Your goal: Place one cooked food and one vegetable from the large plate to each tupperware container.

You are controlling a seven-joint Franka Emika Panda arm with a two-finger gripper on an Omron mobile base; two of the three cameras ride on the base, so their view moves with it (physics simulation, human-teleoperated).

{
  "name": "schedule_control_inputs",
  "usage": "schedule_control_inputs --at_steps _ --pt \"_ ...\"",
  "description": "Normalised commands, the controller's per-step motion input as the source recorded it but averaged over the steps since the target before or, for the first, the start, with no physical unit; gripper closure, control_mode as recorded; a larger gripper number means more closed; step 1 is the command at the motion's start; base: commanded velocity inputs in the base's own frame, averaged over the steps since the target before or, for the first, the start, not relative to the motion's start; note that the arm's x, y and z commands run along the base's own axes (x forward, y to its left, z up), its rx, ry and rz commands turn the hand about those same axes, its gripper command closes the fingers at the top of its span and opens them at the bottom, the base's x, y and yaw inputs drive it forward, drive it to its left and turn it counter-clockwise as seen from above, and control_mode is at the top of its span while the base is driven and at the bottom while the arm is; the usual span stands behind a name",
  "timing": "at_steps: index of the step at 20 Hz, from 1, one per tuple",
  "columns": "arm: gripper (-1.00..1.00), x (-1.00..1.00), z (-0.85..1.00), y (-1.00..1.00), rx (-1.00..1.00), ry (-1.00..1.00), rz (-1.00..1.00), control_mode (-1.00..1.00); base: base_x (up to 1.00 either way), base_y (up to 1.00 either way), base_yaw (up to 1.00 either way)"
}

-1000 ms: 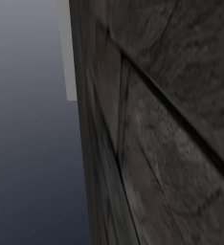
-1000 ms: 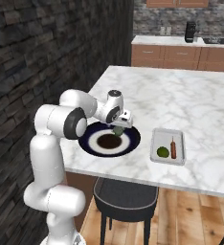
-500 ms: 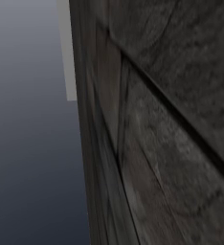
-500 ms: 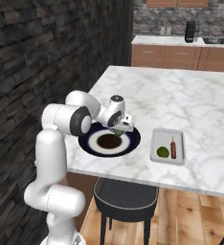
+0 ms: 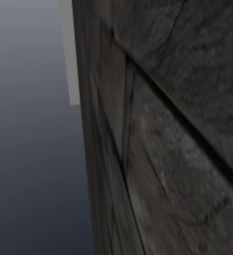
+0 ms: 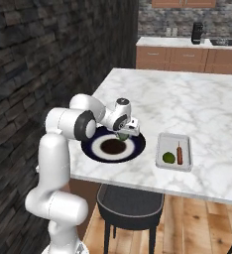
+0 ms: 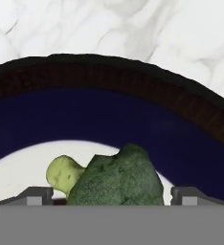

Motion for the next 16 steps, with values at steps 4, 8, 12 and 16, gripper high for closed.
schedule_control_inputs --at_steps 4,8,12,16 --pt "1.0 0.0 -0.1 0.0 0.01 0.0 0.0 -1.0 0.0 0.0 0.0" --pt "1.0 0.0 -0.06 0.0 0.0 0.0 0.0 -1.0 0.0 0.0 0.0" --pt "1.0 -0.54 0.35 0.13 0.01 -0.05 0.01 -1.0 0.0 0.0 0.0" --pt "1.0 -1.0 0.91 0.26 0.0 -0.08 0.13 -1.0 0.0 0.0 0.0"
